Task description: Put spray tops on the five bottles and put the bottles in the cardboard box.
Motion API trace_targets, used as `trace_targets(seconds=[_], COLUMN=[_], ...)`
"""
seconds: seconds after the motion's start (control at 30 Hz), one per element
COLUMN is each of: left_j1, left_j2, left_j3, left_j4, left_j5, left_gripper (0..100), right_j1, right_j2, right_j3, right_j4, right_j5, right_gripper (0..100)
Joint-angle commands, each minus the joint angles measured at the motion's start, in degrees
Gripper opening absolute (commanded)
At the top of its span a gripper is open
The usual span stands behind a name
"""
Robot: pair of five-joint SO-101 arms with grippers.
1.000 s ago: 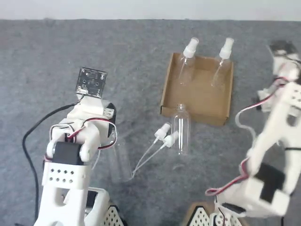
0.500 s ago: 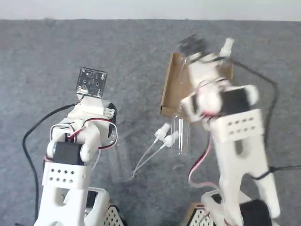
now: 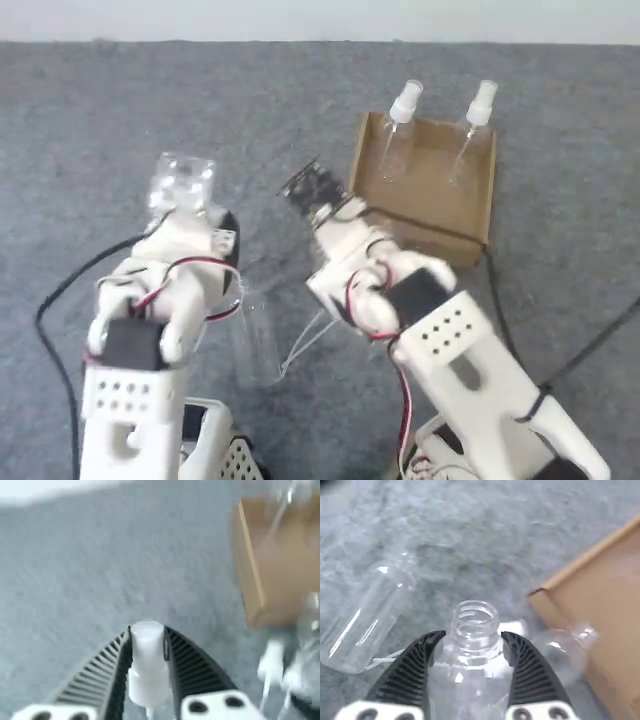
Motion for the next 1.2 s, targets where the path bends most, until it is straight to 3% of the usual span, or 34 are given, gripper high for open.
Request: trace_targets(seconds=[0.0,0.13,0.33,0.53,0.77,1.17], left_j1=[-2.02,-4.22,-4.13,-3.52,0.26,4.04], left_j2=[-8.26,-9.93,-2.37,7.03,10.64,-0.35], left_j3=[-2.59,-9.45,-24.40,-36.97,-36.88,-26.95], left_j4=[0.44,1.85,2.29,1.49,-1.76,0.18], left_j5=[0.00,0.00,1.14,14.24,21.54,19.96], left_gripper=[1,1,1,1,1,1], right_j1=[-3.03,-6.37,-13.14,-18.24,-18.68,-18.51], right_j2=[-3.12,-5.05,-8.22,-12.09,-17.45,-18.42], right_j3=[1.93,7.38,14.86,21.36,24.97,26.90], right_j4=[-5.67,-10.51,-22.55,-32.22,-33.19,-33.54], right_j5=[-0.88,-0.88,-1.05,-1.23,-1.23,-1.23], right_gripper=[0.6,0.6,0.6,0.6,0.6,0.6])
